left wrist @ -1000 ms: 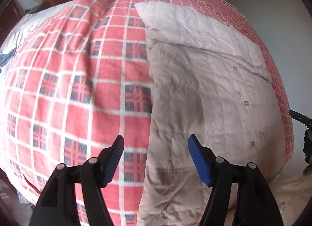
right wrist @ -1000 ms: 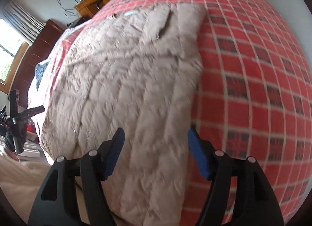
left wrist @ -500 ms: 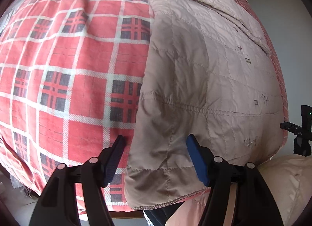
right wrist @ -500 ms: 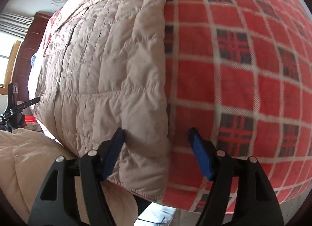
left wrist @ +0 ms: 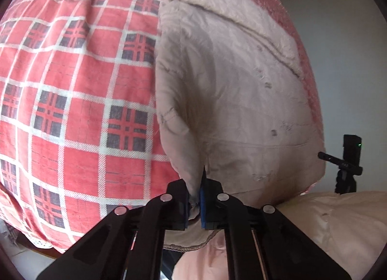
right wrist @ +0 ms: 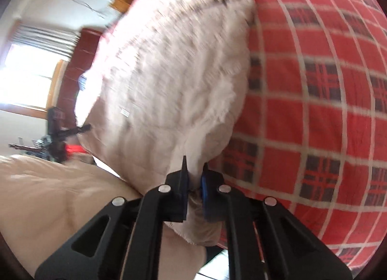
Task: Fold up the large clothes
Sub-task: 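Grasp the jacket hem with both grippers and lift it, then fold the hem up toward the collar with both grippers and release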
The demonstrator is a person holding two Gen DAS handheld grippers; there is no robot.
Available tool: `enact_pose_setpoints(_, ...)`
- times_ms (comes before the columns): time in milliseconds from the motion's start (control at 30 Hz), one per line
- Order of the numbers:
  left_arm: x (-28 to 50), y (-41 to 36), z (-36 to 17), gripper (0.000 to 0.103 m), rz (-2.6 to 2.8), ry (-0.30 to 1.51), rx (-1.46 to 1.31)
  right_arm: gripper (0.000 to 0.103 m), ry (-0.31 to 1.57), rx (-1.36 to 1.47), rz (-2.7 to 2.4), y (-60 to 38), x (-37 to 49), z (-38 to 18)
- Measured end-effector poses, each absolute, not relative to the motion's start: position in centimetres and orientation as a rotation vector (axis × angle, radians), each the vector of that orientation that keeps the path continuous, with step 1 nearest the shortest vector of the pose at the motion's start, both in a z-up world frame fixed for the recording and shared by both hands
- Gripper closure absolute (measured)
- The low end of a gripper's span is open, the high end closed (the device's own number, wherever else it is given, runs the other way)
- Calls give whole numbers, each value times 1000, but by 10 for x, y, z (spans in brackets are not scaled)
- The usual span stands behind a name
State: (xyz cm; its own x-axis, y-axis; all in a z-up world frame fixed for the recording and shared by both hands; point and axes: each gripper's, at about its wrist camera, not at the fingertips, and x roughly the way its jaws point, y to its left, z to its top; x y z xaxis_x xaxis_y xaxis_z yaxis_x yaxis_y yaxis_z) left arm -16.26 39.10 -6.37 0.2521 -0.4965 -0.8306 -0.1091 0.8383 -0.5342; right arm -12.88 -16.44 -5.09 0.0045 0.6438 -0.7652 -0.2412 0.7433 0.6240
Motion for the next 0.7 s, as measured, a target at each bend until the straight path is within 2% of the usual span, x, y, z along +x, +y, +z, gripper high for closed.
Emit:
enact_pose_setpoints(267, -127, 390, -9, 97, -357, 1123, -540, 96, 1238, 460, 780, -157, -94, -4)
enact_pose_setpoints(700, -13, 421, -4, 97, -321, 965, -582, 96, 1154, 530, 710, -175, 3, 5)
